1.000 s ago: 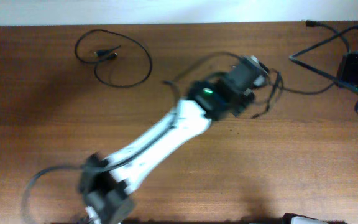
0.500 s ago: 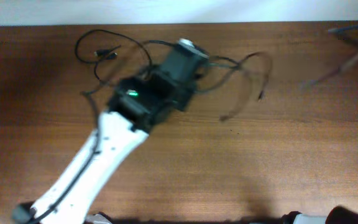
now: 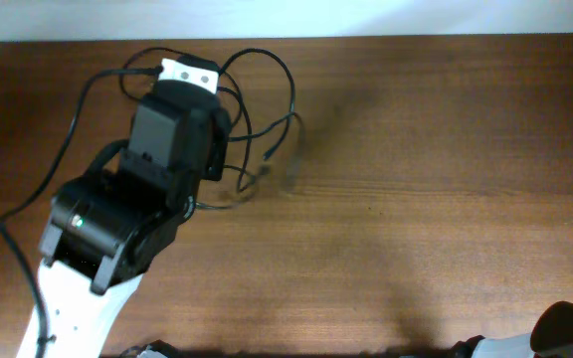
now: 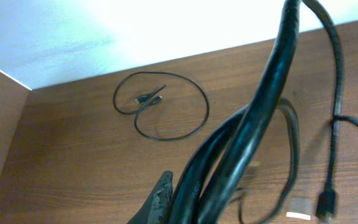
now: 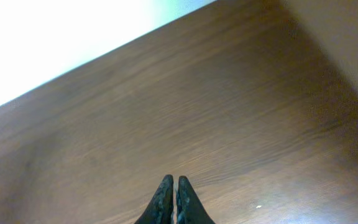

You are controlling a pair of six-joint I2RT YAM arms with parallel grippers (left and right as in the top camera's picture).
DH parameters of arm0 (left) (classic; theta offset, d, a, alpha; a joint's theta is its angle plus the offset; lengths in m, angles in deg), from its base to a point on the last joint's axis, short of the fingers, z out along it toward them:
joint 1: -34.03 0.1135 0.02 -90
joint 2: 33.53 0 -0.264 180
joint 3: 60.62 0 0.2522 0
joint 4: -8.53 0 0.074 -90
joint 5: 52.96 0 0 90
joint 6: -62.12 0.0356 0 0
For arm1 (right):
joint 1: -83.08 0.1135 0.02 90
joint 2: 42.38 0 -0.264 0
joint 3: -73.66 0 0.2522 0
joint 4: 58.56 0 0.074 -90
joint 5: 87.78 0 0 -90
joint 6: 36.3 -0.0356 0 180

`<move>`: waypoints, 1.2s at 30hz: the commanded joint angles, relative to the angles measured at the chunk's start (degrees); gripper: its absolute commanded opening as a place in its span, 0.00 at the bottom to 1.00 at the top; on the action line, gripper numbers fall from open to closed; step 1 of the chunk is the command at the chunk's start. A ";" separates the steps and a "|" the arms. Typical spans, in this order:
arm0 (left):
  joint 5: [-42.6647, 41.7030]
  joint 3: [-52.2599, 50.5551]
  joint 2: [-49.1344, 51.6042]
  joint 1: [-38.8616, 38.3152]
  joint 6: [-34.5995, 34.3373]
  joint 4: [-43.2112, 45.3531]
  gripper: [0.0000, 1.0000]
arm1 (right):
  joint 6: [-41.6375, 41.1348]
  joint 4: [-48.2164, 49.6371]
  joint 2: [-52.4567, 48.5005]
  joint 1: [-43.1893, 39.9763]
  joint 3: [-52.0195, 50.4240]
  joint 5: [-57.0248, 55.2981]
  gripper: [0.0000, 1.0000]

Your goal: Untangle cables

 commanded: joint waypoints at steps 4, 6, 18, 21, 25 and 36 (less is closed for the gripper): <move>-3.87 0.39 7.08 0.24 -1.38 1.51 0.00 | 0.31 -3.04 0.63 12.96 0.87 -5.25 0.04; -3.89 0.39 9.94 0.26 -1.38 2.84 0.00 | 0.31 -4.76 0.63 17.05 0.87 -5.57 0.11; 1.07 0.39 17.66 0.55 -4.42 17.88 0.00 | 0.31 -8.70 0.59 30.58 0.87 -7.87 0.58; 1.09 0.39 21.79 0.50 -7.82 19.28 0.00 | 0.31 -9.29 0.59 30.95 0.87 -7.69 0.57; -3.06 0.39 30.62 0.46 -9.16 23.26 0.00 | 1.44 -11.34 0.59 30.93 0.87 -7.78 0.57; -16.76 0.39 42.97 -8.13 -12.87 26.38 0.00 | 1.68 -11.23 0.59 30.93 0.87 -7.78 0.57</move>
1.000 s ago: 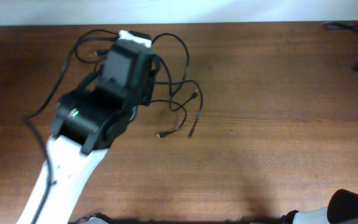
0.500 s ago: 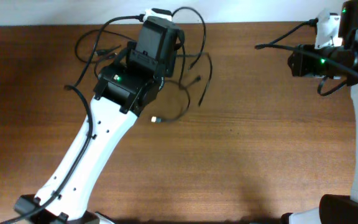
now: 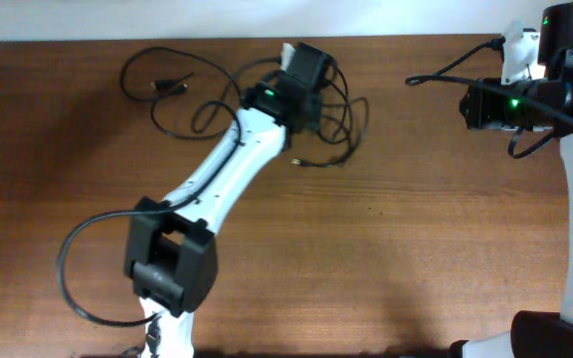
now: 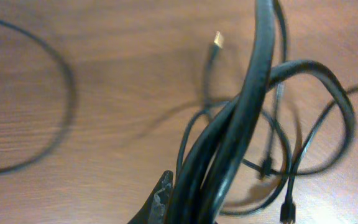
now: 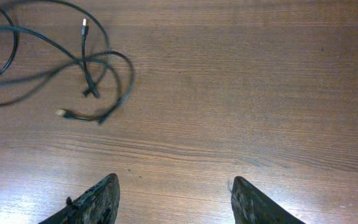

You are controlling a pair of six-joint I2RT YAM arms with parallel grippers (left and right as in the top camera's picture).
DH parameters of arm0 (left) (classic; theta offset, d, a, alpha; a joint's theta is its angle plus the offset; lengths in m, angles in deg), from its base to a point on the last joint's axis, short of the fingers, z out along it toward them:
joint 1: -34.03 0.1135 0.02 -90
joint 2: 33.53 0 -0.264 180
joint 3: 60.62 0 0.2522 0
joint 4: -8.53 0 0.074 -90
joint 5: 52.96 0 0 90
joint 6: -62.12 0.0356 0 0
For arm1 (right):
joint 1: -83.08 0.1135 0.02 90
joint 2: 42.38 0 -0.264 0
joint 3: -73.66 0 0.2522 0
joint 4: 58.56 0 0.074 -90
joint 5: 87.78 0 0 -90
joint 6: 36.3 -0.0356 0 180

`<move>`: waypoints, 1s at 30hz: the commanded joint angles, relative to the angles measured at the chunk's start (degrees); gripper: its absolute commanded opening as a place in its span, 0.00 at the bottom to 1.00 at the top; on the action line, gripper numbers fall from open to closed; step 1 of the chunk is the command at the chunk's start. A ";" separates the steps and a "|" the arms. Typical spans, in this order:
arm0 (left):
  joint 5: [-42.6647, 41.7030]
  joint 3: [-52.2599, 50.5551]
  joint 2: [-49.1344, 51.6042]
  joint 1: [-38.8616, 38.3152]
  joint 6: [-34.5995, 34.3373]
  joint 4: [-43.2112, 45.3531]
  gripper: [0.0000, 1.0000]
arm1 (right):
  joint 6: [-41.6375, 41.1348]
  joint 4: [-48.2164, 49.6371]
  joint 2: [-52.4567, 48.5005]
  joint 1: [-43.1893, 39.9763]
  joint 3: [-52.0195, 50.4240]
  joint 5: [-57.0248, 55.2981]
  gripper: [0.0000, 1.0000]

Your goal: Untangle cables

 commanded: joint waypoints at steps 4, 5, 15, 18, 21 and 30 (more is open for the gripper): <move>3.52 0.81 0.81 -12.94 -0.85 0.17 0.79 | 1.95 0.17 0.59 0.39 0.87 -0.55 0.57; 4.11 1.14 0.42 -13.94 -0.74 -0.13 0.99 | 2.08 0.09 0.59 0.39 0.87 -0.55 0.58; 11.47 1.99 -11.63 -12.20 4.81 -1.92 0.99 | 2.10 0.11 0.48 0.39 0.87 -0.55 0.58; 12.09 1.99 -13.33 -7.98 4.81 -2.54 0.99 | 2.10 -0.02 0.22 0.39 0.85 -0.55 0.58; 5.01 1.68 -13.22 -1.62 4.76 -6.64 0.99 | 2.08 -0.11 0.09 0.42 0.74 -0.52 0.58; 0.11 2.80 -13.33 0.96 5.01 -6.78 0.99 | 2.08 -0.09 0.09 0.39 0.74 -0.52 0.58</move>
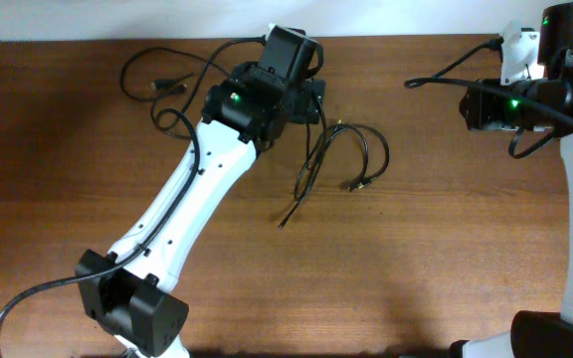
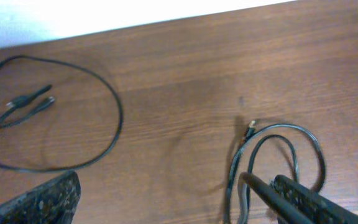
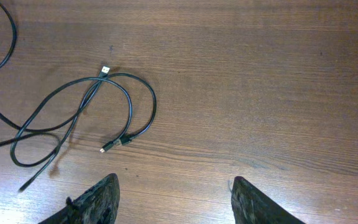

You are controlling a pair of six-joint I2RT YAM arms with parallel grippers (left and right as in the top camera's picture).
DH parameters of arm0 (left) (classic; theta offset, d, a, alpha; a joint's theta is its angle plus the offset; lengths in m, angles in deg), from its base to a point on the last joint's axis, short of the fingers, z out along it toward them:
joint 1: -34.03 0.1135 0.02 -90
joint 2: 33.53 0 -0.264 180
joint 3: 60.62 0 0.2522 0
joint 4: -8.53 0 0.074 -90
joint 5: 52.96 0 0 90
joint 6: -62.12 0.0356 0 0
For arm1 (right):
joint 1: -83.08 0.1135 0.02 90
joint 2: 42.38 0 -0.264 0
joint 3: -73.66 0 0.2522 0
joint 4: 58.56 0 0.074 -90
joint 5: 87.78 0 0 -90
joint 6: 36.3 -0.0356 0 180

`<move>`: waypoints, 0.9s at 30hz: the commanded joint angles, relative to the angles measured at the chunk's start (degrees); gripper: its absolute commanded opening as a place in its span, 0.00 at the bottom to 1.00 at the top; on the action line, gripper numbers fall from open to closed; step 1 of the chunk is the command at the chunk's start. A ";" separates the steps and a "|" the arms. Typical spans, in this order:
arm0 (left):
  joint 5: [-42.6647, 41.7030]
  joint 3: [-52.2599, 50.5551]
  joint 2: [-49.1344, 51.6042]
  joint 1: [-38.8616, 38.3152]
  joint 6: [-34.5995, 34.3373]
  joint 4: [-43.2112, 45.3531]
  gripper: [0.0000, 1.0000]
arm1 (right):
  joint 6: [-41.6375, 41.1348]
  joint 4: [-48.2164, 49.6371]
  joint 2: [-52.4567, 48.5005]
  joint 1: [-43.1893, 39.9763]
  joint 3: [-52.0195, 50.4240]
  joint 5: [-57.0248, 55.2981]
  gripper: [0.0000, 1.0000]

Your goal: Untangle cables

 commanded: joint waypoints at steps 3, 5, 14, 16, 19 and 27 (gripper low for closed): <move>-3.61 1.07 -0.31 -0.17 0.50 -0.66 0.99 | 0.52 -0.07 0.09 0.39 0.57 -0.50 0.57; -10.14 -0.22 1.38 -0.24 0.50 -3.34 0.99 | 0.52 -0.07 0.09 0.39 0.48 -0.50 0.58; -15.23 -8.20 16.37 -6.88 1.18 -2.95 0.99 | 0.52 -0.26 0.09 0.39 0.48 -0.50 0.58; -14.60 -6.62 16.39 -6.54 2.49 -6.34 0.99 | 0.52 -0.26 0.09 0.39 0.48 -0.50 0.57; -14.58 -0.22 16.28 -5.68 2.45 -13.25 0.99 | 0.52 -0.31 0.09 0.39 0.48 -0.52 0.57; -14.58 20.06 14.86 -5.49 4.20 -22.14 0.99 | 0.52 -0.31 0.09 0.39 0.44 -0.46 0.58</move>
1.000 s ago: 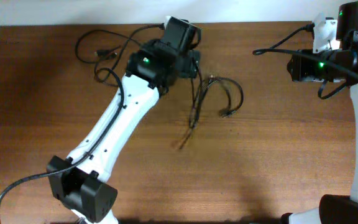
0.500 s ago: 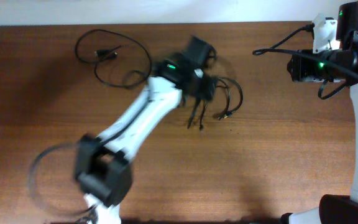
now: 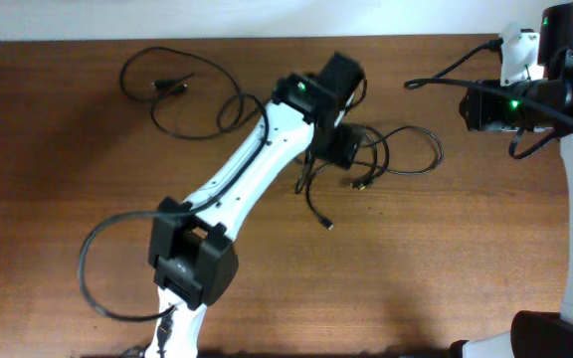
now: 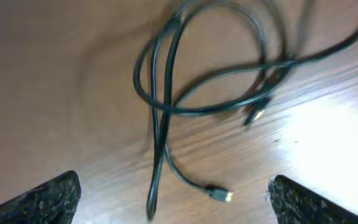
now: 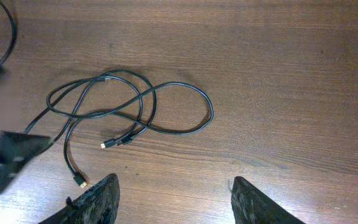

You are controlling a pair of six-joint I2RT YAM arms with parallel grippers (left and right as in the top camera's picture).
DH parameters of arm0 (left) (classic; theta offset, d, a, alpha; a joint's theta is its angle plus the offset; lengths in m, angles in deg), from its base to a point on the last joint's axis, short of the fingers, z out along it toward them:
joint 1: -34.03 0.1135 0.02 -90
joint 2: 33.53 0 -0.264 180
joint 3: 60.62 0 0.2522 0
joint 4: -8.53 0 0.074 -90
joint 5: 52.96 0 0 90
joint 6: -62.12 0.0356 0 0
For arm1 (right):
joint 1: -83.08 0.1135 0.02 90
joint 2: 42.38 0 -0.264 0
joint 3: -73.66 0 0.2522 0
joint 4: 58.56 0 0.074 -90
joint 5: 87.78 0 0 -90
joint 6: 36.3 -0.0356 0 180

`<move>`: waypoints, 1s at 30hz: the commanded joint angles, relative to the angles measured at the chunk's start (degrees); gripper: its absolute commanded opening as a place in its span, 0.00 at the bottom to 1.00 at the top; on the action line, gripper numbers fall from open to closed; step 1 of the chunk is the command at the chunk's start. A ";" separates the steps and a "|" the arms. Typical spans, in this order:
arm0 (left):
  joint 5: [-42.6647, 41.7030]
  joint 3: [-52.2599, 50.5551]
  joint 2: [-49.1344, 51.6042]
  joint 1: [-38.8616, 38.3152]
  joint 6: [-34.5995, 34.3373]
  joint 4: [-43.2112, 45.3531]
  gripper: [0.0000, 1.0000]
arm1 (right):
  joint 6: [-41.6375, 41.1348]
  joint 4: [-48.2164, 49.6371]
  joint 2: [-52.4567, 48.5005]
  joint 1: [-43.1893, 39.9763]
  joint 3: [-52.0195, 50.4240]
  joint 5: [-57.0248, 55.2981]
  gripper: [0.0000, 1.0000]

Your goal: Untangle cables

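A thin black cable [image 3: 437, 149] lies in loose crossing loops on the wooden table, right of middle. It shows again as the cable [image 4: 167, 109] with a small plug [image 4: 219, 194], and as the cable [image 5: 211, 113]. My left gripper [image 3: 338, 149] hovers over the left part of the loops. The left gripper [image 4: 174, 205] is open with nothing between its fingers. My right gripper [image 5: 178, 202] is open and empty too, held high to the right of the cable. A second black cable [image 3: 172, 85] is coiled on its own at the far left.
The table's far edge meets a white wall [image 3: 267, 18] along the top. The right arm's body [image 3: 525, 99] stands at the far right with its own black lead. Bare wood [image 3: 416, 278] fills the near half.
My left gripper has moved from the far edge, right and toward the near side, and is now over the cable. The cable's loops lie spread further right. The right arm has not moved.
My left gripper was shut on a cable bunch held high, the right gripper shut and low. Then the left held the bunch at the far middle, with the right gripper raised and open. Later the left was open, the cable on the table, where it now lies wider.
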 commanded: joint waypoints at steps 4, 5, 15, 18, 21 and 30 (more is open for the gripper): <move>1.44 7.89 -3.26 0.07 1.57 -3.50 0.99 | 0.35 0.39 0.04 0.92 -0.61 -0.24 0.57; 3.10 7.89 -3.41 0.07 1.55 -3.65 0.99 | 0.35 0.83 0.02 1.46 -1.29 -0.26 0.57; 7.28 7.89 -5.79 0.17 1.60 -4.11 0.99 | 0.09 9.79 -5.40 11.72 -12.83 -0.28 0.57; 8.57 7.89 -6.58 0.17 1.57 -4.55 0.99 | -0.26 11.82 -7.76 13.81 -14.73 -0.33 0.57; 12.90 7.89 -8.28 0.17 1.51 -4.46 0.99 | -0.31 13.53 -9.99 15.82 -15.28 -0.31 0.58; 43.23 7.91 -17.68 0.55 -14.34 -4.70 0.99 | -0.31 15.85 -11.52 16.85 -15.28 -0.28 0.64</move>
